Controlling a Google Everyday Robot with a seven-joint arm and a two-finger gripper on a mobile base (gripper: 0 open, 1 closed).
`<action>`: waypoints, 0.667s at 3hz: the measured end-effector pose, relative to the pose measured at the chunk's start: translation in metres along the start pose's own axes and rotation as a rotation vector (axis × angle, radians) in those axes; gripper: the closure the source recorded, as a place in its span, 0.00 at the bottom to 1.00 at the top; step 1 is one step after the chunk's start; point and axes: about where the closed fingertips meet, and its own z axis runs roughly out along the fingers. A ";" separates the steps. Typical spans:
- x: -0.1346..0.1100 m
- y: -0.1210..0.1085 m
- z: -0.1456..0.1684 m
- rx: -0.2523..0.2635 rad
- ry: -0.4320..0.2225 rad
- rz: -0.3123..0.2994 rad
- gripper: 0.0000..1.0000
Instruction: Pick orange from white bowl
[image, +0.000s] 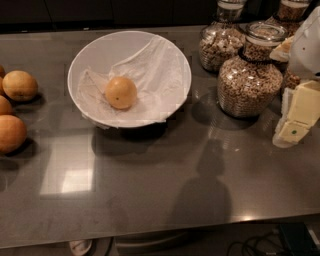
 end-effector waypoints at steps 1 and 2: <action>0.000 0.000 0.000 0.000 0.000 0.000 0.00; -0.027 -0.020 0.023 0.019 -0.021 -0.034 0.00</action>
Offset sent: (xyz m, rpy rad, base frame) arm 0.0771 0.0552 -0.0309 0.0120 -0.0547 0.0793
